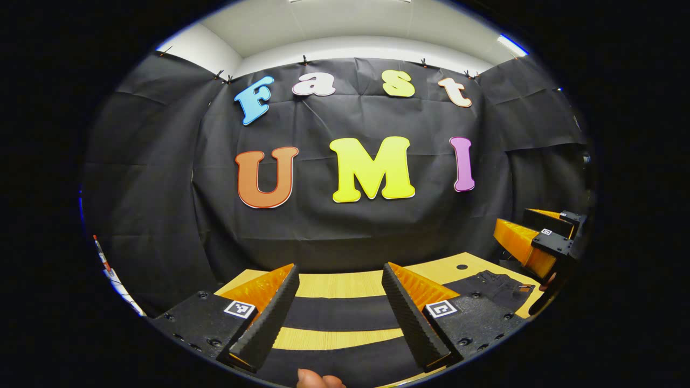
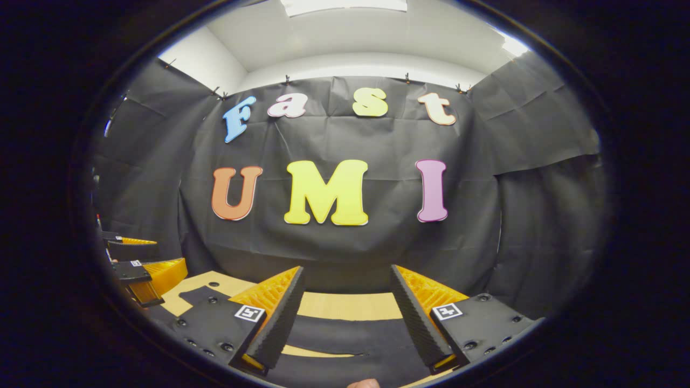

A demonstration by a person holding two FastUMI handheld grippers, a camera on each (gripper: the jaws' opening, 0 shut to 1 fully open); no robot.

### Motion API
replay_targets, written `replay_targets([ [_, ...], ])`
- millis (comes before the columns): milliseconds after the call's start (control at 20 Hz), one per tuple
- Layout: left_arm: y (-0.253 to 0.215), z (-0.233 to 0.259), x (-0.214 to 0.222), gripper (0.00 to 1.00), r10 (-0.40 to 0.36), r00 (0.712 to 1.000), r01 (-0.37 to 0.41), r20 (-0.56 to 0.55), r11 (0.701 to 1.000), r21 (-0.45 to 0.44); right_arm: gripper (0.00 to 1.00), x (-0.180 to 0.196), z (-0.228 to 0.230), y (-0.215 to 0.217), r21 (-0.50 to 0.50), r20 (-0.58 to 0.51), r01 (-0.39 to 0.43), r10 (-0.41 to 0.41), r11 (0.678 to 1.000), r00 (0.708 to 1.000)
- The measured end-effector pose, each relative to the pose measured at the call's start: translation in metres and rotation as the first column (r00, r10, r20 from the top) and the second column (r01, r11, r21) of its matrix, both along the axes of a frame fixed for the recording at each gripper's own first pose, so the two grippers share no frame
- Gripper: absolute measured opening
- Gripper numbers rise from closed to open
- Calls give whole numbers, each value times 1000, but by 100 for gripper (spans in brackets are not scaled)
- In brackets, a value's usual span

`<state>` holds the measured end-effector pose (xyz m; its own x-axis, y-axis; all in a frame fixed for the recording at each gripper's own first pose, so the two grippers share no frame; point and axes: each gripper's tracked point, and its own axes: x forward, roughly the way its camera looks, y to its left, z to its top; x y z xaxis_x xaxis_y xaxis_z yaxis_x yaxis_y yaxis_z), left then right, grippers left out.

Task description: Grasp the waist and the cuffs of the jeans and fold them to make the two legs overlap; first hold the waist and fold one-third of the jeans toward the cuffs, then hold the cuffs and fold the remaining one-third in the same direction to finish folding.

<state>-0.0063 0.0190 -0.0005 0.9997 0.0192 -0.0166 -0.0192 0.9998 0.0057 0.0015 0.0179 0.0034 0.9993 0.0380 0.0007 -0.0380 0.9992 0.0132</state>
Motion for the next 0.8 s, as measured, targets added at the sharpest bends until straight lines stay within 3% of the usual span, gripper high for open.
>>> replay_targets([
  [350, 5, 1, 3, 99, -1, 1000, 1, 10, 1000, 20, 92, 4, 2, 5, -5, 10, -11, 11, 1000, 1000],
  [400, 5, 2, 4, 99, -2, 1000, 2, 12, 1000, 20, 96, 4, 3, 5, -3, 12, -11, 11, 1000, 1000],
  [650, 12, 6, 7, 100, 4, 1000, -5, 20, 999, 36, 92, 4, 4, 8, -10, 18, -14, 14, 1000, 1000],
  [700, 14, 5, 7, 94, 4, 1000, -5, 17, 999, 32, 92, 4, 3, 8, -13, 14, -14, 14, 1000, 1000],
  [800, 20, -12, 3, 100, 0, 999, -1, -35, 1000, -24, 92, 4, -3, 8, -17, -5, -17, 17, 1000, 1000],
])
